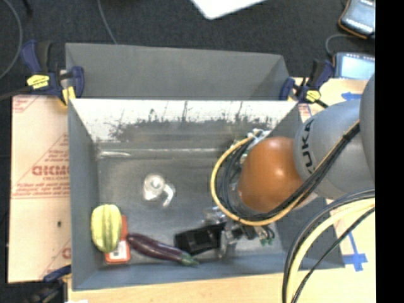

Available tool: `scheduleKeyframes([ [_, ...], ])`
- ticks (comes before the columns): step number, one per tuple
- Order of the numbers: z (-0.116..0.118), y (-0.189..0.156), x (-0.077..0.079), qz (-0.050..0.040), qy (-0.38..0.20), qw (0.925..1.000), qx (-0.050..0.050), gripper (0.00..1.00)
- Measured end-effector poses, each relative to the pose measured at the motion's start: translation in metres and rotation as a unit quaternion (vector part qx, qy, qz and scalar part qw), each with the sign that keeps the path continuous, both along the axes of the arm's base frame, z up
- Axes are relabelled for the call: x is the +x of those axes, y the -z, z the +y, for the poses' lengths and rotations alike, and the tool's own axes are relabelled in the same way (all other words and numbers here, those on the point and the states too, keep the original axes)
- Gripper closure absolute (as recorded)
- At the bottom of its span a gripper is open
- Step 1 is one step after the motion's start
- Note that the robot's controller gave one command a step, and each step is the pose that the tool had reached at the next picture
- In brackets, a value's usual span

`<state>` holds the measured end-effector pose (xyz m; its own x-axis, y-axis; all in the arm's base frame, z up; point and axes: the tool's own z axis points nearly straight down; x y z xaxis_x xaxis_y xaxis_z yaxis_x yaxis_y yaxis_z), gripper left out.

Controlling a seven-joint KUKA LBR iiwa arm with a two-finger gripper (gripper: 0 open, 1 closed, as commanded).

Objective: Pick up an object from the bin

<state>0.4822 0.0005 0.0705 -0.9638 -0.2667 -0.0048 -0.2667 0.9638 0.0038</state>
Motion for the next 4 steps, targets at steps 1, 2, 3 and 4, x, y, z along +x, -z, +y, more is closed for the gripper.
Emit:
scheduleKeyframes([
  [1, 0.000, 0.000, 0.000, 0.0000, 0.000, 1.0000, 0.000, 1.00],
  [2, -0.001, -0.048, 0.000, 0.0048, -0.002, 1.0000, 0.000, 1.00],
  [3, -0.011, -0.105, 0.009, 0.0032, -0.010, 0.9999, 0.000, 1.00],
  [4, -0.009, -0.195, 0.006, 0.0058, 0.016, 0.9999, 0.000, 1.00],
])
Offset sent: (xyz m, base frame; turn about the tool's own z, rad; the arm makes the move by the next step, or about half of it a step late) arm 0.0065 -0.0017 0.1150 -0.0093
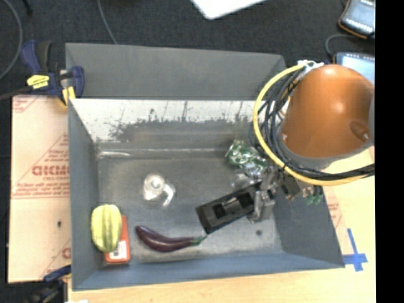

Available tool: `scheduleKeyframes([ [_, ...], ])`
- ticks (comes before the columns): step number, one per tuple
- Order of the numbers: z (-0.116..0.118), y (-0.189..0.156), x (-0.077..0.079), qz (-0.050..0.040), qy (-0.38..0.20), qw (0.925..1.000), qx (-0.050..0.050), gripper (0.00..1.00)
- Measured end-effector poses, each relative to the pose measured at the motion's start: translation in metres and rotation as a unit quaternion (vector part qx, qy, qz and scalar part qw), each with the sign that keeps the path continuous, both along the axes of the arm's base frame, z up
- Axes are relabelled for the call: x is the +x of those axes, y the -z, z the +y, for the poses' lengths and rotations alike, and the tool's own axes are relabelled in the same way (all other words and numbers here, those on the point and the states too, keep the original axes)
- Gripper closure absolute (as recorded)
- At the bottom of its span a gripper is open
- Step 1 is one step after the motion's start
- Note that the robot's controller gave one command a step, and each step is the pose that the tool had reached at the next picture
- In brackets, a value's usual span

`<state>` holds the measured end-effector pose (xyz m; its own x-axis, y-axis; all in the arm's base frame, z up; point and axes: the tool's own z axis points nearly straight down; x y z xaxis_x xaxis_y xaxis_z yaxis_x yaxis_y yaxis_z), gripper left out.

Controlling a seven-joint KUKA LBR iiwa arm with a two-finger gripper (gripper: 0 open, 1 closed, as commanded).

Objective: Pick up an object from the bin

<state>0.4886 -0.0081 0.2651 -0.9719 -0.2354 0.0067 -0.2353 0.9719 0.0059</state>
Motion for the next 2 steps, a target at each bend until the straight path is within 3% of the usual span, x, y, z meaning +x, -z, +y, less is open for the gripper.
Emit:
scheduleKeyframes([
  [1, 0.000, 0.000, 0.000, 0.0000, 0.000, 1.0000, 0.000, 1.00],
  [2, -0.008, 0.042, 0.011, -0.0050, -0.013, 0.9999, 0.000, 1.00],
])
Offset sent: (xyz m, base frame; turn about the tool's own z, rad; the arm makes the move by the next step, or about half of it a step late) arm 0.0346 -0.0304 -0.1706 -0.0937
